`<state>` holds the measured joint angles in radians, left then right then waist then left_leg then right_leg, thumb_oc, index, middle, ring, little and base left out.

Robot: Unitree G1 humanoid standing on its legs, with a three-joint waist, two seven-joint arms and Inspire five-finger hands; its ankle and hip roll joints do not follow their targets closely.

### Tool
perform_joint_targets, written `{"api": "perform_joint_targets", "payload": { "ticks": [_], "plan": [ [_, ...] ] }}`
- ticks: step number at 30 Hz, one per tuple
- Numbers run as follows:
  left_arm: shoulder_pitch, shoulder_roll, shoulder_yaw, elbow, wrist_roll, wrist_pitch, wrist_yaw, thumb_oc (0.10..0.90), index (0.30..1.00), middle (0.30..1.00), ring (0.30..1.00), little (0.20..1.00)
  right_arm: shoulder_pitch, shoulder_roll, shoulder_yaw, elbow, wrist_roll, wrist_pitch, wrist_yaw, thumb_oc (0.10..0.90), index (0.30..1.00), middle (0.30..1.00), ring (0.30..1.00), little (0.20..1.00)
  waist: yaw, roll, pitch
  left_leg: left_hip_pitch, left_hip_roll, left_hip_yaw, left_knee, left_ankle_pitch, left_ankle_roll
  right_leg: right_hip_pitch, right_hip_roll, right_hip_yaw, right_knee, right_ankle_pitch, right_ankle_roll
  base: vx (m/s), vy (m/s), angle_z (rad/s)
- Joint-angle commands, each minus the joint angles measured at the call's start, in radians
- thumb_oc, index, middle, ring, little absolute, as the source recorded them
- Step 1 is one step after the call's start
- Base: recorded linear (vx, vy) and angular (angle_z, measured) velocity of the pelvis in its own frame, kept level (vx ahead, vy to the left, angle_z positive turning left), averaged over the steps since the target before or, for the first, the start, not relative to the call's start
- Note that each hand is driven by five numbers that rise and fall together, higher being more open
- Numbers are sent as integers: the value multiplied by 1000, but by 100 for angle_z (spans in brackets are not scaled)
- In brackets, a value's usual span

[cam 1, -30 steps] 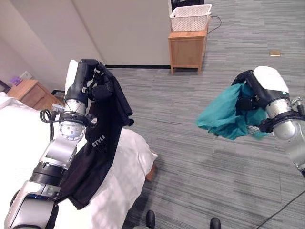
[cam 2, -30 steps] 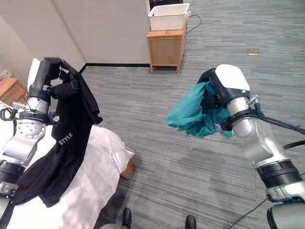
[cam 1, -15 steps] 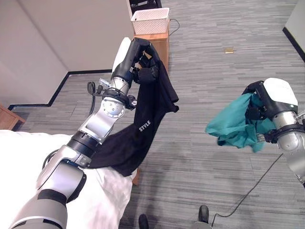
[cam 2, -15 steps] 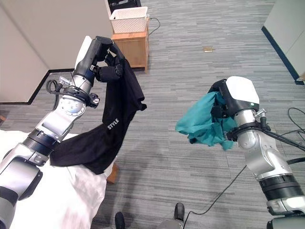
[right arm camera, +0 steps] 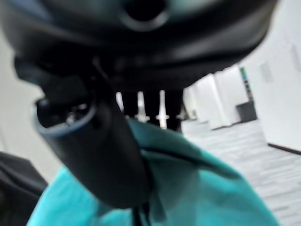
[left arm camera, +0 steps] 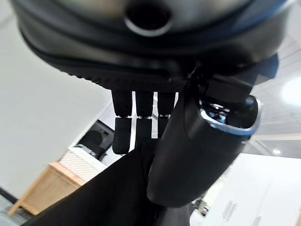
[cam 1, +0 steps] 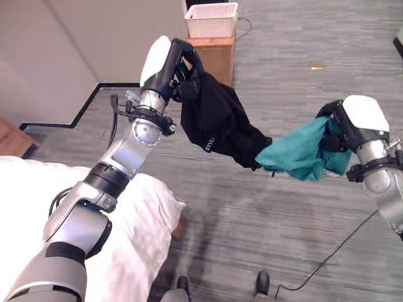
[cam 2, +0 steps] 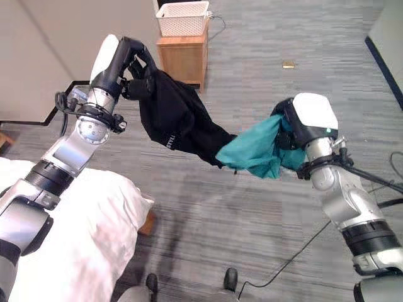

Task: Pick up bed clothes into laundry basket.

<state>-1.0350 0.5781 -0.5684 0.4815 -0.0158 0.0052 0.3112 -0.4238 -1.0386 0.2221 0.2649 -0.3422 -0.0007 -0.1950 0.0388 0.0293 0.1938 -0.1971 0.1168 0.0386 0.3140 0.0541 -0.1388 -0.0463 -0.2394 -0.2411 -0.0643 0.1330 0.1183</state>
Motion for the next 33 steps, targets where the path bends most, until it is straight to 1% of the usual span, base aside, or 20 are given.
{"api": "perform_joint_targets", "payload": {
  "ticks": [1,2,4,6,7,9,10,12,15,18,19,20,21,22,25,26,27,28,31,33],
  "plan": [
    [-164,26,49,15,37,-54,74,400,300,300,300,300,-31,-47,-74,-66,-2,-27,-72,400,300,300,300,300,37,0,-119,-4,-91,22,-303,70,19,47,72,13,-23,-69,95,433,102,10],
    [-126,27,62,30,53,-59,79,400,300,300,300,300,-77,-15,-26,-12,28,-42,-66,400,300,300,300,300,72,21,-138,-33,-99,35,-401,91,21,71,83,38,-23,-103,114,340,76,-15],
    [-110,45,69,16,45,-58,81,400,300,300,300,300,-119,4,17,28,31,-40,-66,400,300,300,300,300,80,31,-150,-29,-97,38,-401,86,27,70,80,43,-23,-113,124,426,137,-110],
    [-102,72,74,20,25,-53,76,400,300,300,300,300,-143,53,57,51,36,-30,-51,400,300,300,300,300,90,29,-168,-1,-107,48,-401,88,45,113,53,32,-23,-120,132,466,159,-52],
    [-119,111,69,29,12,-49,75,400,300,300,300,300,-157,96,83,62,34,-20,-48,400,300,300,300,300,90,18,-166,34,-115,58,-397,60,62,111,14,41,83,-82,143,361,84,-12],
    [-110,139,82,23,-7,-40,74,400,300,300,300,300,-187,125,109,62,21,-8,-41,400,300,300,300,300,83,31,-151,73,-98,55,-401,53,74,26,-8,76,243,-3,143,345,119,-40],
    [-103,143,88,23,-7,-37,74,400,300,300,300,300,-189,139,121,55,16,-5,-36,400,300,300,300,300,77,38,-145,95,-85,54,-401,48,78,-27,-14,99,313,9,143,256,144,-51],
    [-98,146,95,18,-3,-35,81,400,300,300,300,300,-199,139,126,43,15,-2,-30,400,300,300,300,300,73,37,-143,112,-83,42,-401,40,80,-49,-7,102,335,-1,133,195,83,-56],
    [-123,156,86,35,15,-36,95,400,300,300,300,300,-266,151,156,43,46,-6,-23,400,300,300,300,300,62,28,-140,144,-80,6,-401,18,73,-85,58,74,263,-66,105,253,-7,-28],
    [-123,157,86,35,15,-36,95,400,300,300,300,300,-266,151,156,43,46,-6,-23,400,300,300,300,300,61,28,-139,145,-80,5,-401,18,73,-83,58,73,263,-66,105,236,-56,28],
    [-137,141,81,62,23,-38,95,400,300,300,300,300,-257,170,141,34,72,-9,-25,400,300,300,300,300,22,-2,-143,201,-95,-37,-401,-47,74,-165,144,56,48,-14,98,1046,-251,5],
    [-147,137,80,69,38,-41,90,400,300,300,300,300,-222,172,108,32,71,-7,-26,400,300,300,300,300,-22,1,-142,248,-94,-63,-401,-82,67,-276,156,30,-22,52,124,1204,-288,23],
    [-153,138,75,70,42,-43,84,400,300,300,300,300,-203,164,92,23,60,-5,-19,400,300,300,300,300,-48,4,-153,256,-89,-82,-401,-93,64,-316,146,6,-23,64,132,613,-141,62],
    [-153,137,75,70,42,-43,84,400,300,300,300,300,-202,164,91,22,59,-5,-19,400,300,300,300,300,-49,5,-154,256,-88,-84,-401,-93,64,-316,146,4,-23,64,132,422,-101,124],
    [-160,138,60,86,36,-48,67,400,300,300,300,300,-160,137,61,10,48,-1,-10,400,300,300,300,300,-59,-19,-194,318,-67,-90,-401,-162,54,-282,120,-16,-23,94,120,412,-139,109],
    [-160,138,60,86,36,-48,67,400,300,300,300,300,-159,137,61,10,48,-1,-10,400,300,300,300,300,-59,-19,-194,319,-67,-90,-401,-162,54,-281,121,-17,-23,94,120,479,-155,58],
    [-139,148,68,86,8,-56,59,400,300,300,300,300,-148,125,48,1,55,-2,-8,400,300,300,300,300,-62,-16,-223,356,-17,-91,-401,-151,28,-241,120,-32,-23,99,115,441,-133,30],
    [-128,157,72,91,-8,-57,57,400,300,300,300,300,-154,118,51,2,60,-1,-15,400,300,300,300,300,-54,-14,-226,369,12,-87,-400,-87,16,-205,129,-37,-23,91,110,503,-173,20],
    [-138,205,67,105,-35,-56,48,400,300,300,300,300,-216,87,86,2,87,0,-34,400,300,300,300,300,-19,-45,-191,247,40,-101,-141,30,-1,-107,143,-32,-23,50,80,218,-126,16],
    [-122,235,78,98,-51,-53,46,400,300,300,300,300,-237,74,100,-16,83,2,-34,400,300,300,300,300,2,-71,-179,164,48,-75,-107,55,12,-79,125,-25,-23,24,73,197,-33,-15]
  ]
}}
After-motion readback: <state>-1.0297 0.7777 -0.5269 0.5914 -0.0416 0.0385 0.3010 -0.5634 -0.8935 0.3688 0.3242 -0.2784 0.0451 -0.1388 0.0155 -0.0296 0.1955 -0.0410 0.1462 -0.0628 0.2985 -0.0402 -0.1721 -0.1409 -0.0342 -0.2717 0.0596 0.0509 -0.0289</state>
